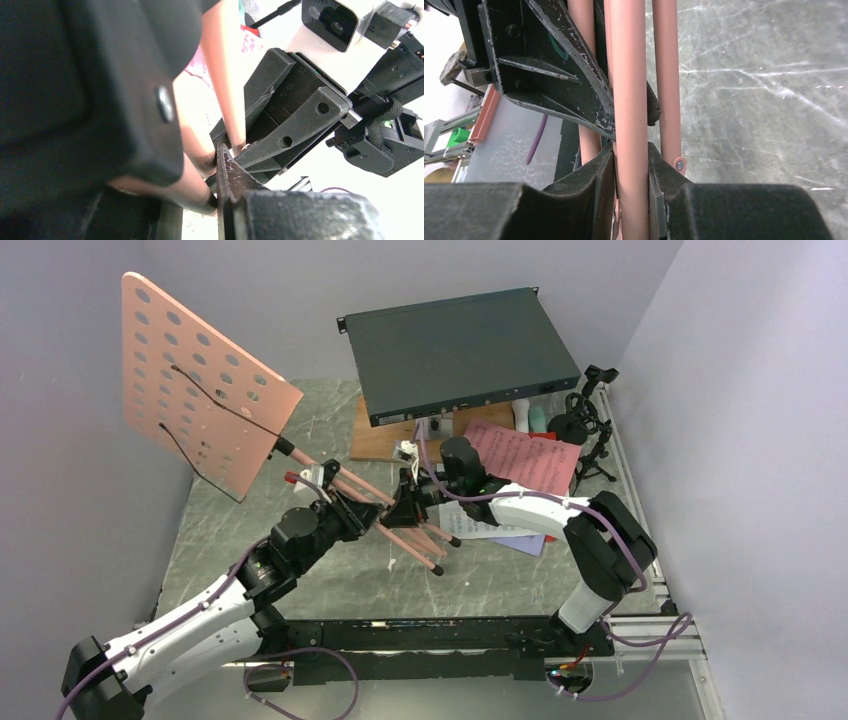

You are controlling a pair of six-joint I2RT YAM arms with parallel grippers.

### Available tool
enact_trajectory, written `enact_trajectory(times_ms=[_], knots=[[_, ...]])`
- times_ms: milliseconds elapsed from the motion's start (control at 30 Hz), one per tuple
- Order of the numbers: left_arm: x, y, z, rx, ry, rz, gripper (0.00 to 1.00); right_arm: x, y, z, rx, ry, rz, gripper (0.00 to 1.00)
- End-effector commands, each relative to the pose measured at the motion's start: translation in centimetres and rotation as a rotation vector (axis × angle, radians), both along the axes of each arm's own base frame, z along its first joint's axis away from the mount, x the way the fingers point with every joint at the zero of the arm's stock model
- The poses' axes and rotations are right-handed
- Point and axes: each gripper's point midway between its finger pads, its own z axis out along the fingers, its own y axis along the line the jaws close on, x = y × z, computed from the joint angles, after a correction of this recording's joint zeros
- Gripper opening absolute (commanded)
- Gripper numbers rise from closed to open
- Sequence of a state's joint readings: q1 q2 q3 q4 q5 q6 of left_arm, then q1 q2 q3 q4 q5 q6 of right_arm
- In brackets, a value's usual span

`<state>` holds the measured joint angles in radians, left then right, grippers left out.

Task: Pack up the instrument practice props
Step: Close the music stand at the center of the board, then place the music stand at the center of the board.

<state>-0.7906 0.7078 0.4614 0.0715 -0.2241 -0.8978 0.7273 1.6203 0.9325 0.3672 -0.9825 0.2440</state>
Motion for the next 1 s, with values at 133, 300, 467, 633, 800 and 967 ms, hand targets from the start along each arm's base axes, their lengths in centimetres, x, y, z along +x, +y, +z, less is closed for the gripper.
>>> enact_trajectory(times_ms=[133,300,467,633,800,967], knots=[[2.9,5.4,2.4,-0.02,-0.132,0.308,0.0,-0.7,1.1,-0.2,0.009,0.105,0.019,0.0],[3.0,6.3,-0.5,-0.026,-0.06,0.366,0.0,-0.5,1.3,-2.5,-0.032,0.168,-0.01,0.0],[3.1,7.1,-3.2,0.013,0.004,0.421,0.0,-0.2,1.4,-3.9,-0.061,0.19,-0.051,0.0],[3.4,7.2,-4.6,0.041,0.04,0.442,0.0,0.0,1.6,-5.2,-0.096,0.212,-0.086,0.0],[3.4,7.9,-6.0,0.07,0.11,0.496,0.0,0.2,1.8,-6.7,-0.138,0.262,-0.11,0.0],[3.1,8.7,-7.9,0.11,0.182,0.543,0.0,0.5,1.8,-7.8,-0.17,0.29,-0.128,0.0]])
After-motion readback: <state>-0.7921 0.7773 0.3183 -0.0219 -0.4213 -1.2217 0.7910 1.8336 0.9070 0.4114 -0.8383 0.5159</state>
